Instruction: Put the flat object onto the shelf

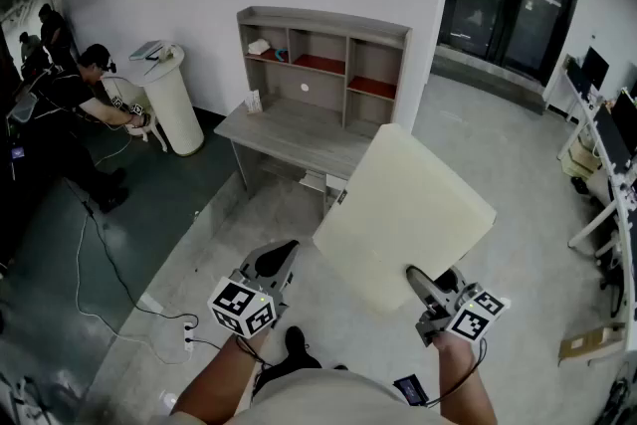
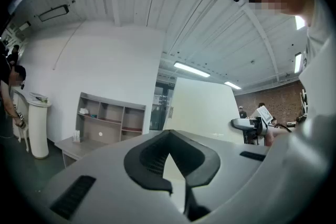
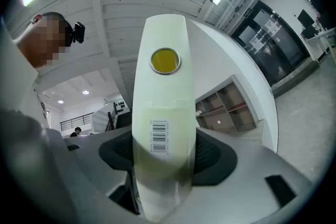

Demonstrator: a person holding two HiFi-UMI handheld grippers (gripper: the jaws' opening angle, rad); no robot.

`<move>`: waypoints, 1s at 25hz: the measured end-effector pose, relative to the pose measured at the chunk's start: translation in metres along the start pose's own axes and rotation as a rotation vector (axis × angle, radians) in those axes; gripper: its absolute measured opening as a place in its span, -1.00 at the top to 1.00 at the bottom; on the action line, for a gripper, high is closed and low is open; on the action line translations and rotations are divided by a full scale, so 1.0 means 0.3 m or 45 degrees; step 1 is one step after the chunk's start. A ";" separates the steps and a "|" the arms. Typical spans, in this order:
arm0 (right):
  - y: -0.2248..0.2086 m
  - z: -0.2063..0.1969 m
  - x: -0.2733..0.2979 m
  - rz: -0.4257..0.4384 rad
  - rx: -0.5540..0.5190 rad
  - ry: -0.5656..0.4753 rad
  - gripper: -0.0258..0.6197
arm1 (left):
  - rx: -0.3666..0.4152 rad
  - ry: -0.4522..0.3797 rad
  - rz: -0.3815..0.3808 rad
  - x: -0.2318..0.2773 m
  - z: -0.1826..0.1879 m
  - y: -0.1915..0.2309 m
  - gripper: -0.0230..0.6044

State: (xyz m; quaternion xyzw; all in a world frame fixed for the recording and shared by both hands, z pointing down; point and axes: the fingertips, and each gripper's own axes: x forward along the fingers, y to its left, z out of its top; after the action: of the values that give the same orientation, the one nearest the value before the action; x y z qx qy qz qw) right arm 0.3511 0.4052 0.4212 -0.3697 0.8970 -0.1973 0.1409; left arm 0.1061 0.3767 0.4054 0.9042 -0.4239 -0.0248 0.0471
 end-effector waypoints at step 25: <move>-0.044 -0.046 0.676 -0.021 -0.020 0.038 0.03 | -0.044 0.029 -0.059 0.123 0.033 0.646 0.88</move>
State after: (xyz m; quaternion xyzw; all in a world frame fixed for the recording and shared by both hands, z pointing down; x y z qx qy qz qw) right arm 0.2143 0.2545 0.4178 -0.3752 0.8974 -0.1969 0.1228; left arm -0.0191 0.2244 0.4160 0.9130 -0.4017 -0.0228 0.0670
